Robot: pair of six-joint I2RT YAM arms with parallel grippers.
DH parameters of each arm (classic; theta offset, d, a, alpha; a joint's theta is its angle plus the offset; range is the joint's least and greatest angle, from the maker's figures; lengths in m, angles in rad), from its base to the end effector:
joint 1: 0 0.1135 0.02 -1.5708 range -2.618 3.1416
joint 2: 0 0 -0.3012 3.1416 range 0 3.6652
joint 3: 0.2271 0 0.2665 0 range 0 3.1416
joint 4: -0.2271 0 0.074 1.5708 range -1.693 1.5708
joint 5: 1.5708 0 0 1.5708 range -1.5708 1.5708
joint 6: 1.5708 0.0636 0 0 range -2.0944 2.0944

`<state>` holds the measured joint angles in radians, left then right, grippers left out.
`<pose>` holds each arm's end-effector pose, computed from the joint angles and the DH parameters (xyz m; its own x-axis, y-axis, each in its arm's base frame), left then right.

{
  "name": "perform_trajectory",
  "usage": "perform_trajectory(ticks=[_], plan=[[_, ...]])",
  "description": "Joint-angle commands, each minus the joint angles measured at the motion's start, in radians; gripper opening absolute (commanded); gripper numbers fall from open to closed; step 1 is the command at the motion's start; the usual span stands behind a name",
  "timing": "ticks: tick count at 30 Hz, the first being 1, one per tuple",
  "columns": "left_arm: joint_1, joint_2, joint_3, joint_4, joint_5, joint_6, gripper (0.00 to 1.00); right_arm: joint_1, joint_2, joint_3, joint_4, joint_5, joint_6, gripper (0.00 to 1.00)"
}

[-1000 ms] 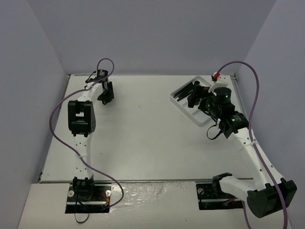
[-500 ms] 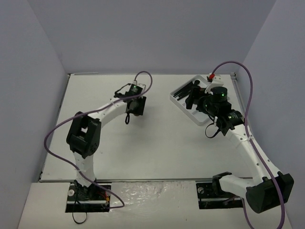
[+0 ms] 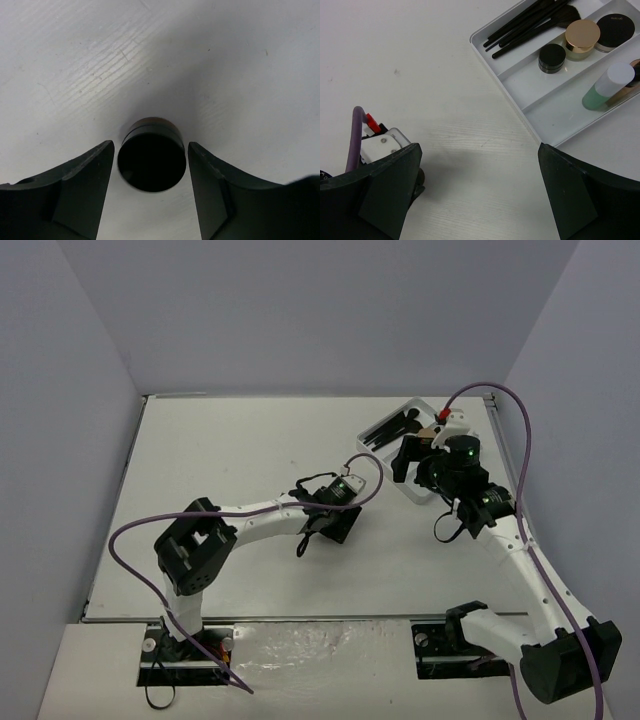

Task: Organize the makeup

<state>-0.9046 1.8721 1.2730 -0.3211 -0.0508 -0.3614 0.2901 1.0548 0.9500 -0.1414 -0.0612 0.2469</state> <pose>0.2750 -0.3447 0.1948 -0.7309 0.3584 -0.5808 0.5428 0.8211 -0.1764 0.2569 0.0807 0.3745 -0.3101 0.1620 -0.9368 -0.2749 0.9280 0.2515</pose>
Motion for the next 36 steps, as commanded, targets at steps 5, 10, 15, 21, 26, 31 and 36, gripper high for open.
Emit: perform_trajectory(ticks=[5, 10, 15, 21, 26, 31, 36], plan=[[-0.005, -0.060, -0.012, 0.075, -0.061, -0.044, 0.89, 0.012, -0.057, -0.007, 0.028, -0.030, -0.027, 1.00], [0.006, -0.120, -0.025, 0.061, -0.097, -0.059, 0.95, 0.025, -0.048, 0.009, 0.026, -0.056, -0.049, 1.00], [0.112, -0.286, -0.089, 0.040, -0.132, -0.086, 0.96, 0.094, 0.008, 0.023, 0.026, -0.068, -0.067, 1.00], [0.250, -0.498, -0.155, -0.012, -0.124, -0.061, 0.97, 0.247, 0.120, 0.017, 0.046, -0.018, -0.083, 1.00], [0.345, -0.674, -0.203, -0.086, -0.134, -0.055, 0.97, 0.400, 0.264, 0.013, 0.085, 0.036, -0.093, 1.00], [0.511, -0.819, -0.275, -0.170, -0.143, -0.045, 0.97, 0.505, 0.425, 0.048, 0.129, 0.054, -0.094, 0.97], [0.633, -0.943, -0.315, -0.217, -0.163, 0.009, 0.97, 0.562, 0.571, 0.094, 0.131, 0.102, -0.099, 0.92]])
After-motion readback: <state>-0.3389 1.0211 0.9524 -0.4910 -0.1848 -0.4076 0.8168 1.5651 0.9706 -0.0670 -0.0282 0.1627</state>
